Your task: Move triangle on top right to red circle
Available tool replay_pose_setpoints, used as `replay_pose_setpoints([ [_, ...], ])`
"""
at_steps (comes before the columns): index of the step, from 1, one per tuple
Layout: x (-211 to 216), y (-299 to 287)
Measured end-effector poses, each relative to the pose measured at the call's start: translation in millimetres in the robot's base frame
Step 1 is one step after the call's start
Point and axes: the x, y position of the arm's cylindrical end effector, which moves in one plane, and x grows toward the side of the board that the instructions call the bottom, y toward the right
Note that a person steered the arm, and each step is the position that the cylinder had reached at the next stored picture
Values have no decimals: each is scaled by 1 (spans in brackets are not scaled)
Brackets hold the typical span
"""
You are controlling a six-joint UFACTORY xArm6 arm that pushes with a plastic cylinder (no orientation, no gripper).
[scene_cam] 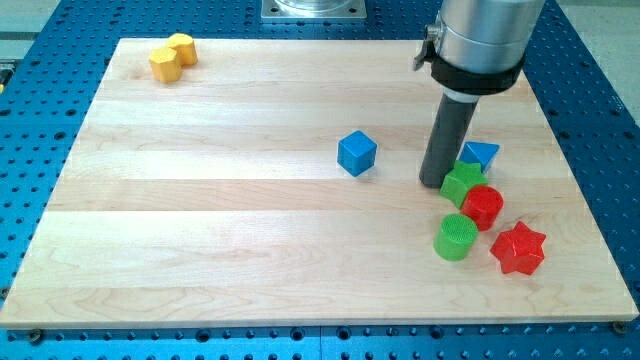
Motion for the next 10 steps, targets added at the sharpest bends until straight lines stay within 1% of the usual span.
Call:
replay_pose_setpoints([
  [1, 11, 0],
  [2, -16, -4],
  [3, -53, 12],
  [4, -54, 53],
  [6, -35, 61],
  [7, -20, 50],
  [9, 10, 46],
  [10, 13, 41],
])
